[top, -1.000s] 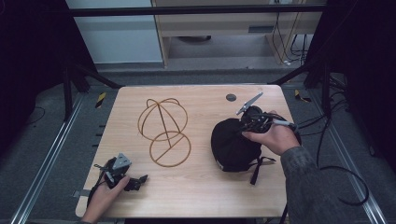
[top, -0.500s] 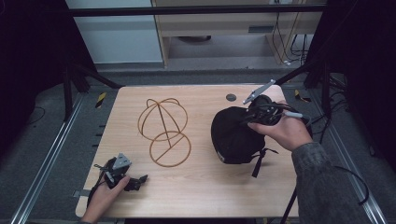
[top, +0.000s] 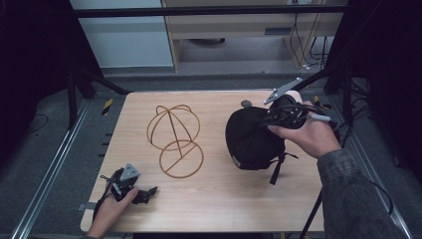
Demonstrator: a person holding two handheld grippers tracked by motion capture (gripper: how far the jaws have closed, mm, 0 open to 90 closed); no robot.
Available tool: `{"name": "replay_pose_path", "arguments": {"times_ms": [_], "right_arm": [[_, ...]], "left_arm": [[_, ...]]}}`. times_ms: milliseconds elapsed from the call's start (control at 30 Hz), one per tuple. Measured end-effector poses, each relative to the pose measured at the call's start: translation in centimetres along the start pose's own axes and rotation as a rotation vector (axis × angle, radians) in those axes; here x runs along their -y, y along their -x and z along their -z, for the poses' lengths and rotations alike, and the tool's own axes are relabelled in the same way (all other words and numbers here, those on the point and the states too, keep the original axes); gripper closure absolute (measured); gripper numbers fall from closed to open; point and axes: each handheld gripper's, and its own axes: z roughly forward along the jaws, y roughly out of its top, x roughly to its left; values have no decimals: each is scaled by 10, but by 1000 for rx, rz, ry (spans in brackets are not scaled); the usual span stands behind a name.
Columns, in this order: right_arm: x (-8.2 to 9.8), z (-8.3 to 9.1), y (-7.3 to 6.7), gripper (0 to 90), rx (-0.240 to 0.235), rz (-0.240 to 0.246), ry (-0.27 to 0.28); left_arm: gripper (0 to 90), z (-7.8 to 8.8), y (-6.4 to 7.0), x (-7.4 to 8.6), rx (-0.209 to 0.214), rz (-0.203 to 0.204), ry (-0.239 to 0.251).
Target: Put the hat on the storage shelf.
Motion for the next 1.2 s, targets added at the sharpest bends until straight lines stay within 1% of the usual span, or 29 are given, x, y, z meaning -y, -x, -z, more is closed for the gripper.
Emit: {"name": "replay_pose_path", "arguments": {"times_ms": [267,367,533,700,1000,1200], "right_arm": [[-7,13,-1,740,8,6,23],[-10,19,-1,741,12,6,44],[-11,23,-2,741,12,9,60],[-15,28,-4,742,11,13,87],[-23,33,-9,742,16,31,100],[-33,38,-16,742,12,58,82]], "left_arm": [[0,0,0,0,-1,1,0],[0,0,0,0,1,1,1],[0,0,0,0,1,1,1],[0,0,0,0,0,1,0],[0,0,0,0,1,0,1],[0,0,0,0,-1,1,0]]}}
